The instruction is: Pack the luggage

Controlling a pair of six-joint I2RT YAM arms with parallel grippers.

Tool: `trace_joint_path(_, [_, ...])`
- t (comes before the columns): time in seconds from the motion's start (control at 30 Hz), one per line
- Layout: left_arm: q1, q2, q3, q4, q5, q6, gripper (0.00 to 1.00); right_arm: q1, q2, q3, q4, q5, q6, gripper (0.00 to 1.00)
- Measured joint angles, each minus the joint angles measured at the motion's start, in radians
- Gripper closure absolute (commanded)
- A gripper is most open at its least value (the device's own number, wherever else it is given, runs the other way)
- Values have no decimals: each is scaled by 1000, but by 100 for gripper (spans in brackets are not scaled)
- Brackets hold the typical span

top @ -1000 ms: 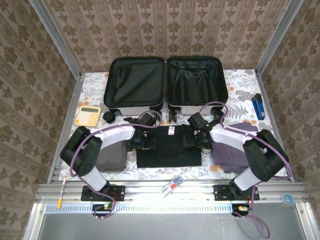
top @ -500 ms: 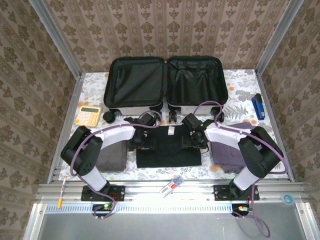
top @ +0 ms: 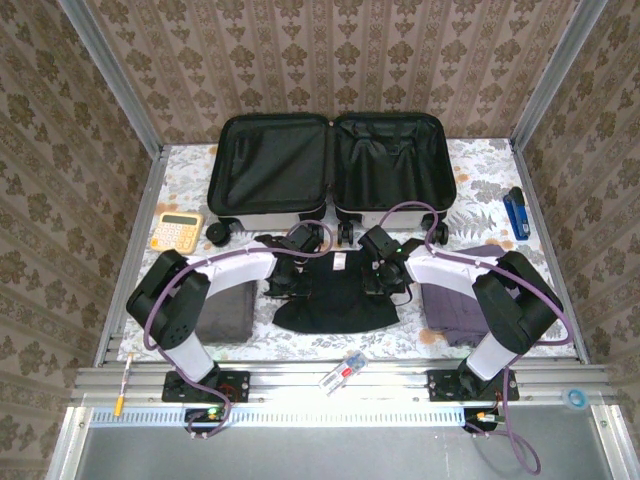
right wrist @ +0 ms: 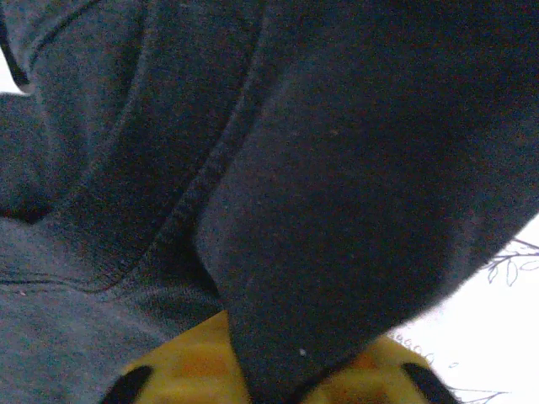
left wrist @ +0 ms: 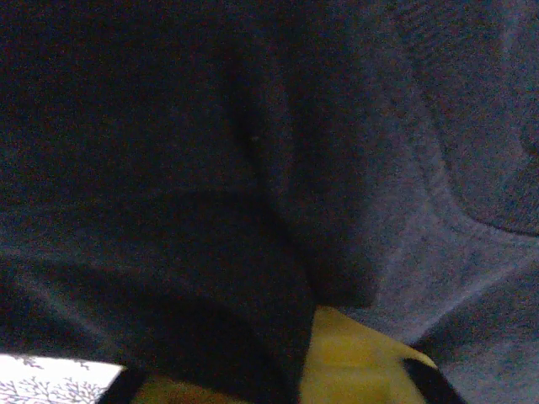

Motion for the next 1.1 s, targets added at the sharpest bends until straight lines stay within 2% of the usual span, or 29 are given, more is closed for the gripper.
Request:
trace_joint_path(0.3, [-6, -45, 14, -40, -16, 6, 100, 1, -31, 16, -41, 0, -35, 100])
trace_joint_path(0.67, [-19, -137, 283, -235, -40, 59, 100, -23, -195, 182, -219, -22, -108, 100])
trace_joint_path(0.9, [-16, -141, 428, -291, -45, 93, 100, -118, -288, 287, -303, -69, -157, 100])
trace_joint_path(1.1, [16, -107, 588, -285, -39, 137, 100, -229, -280, 365, -320, -106, -211, 100])
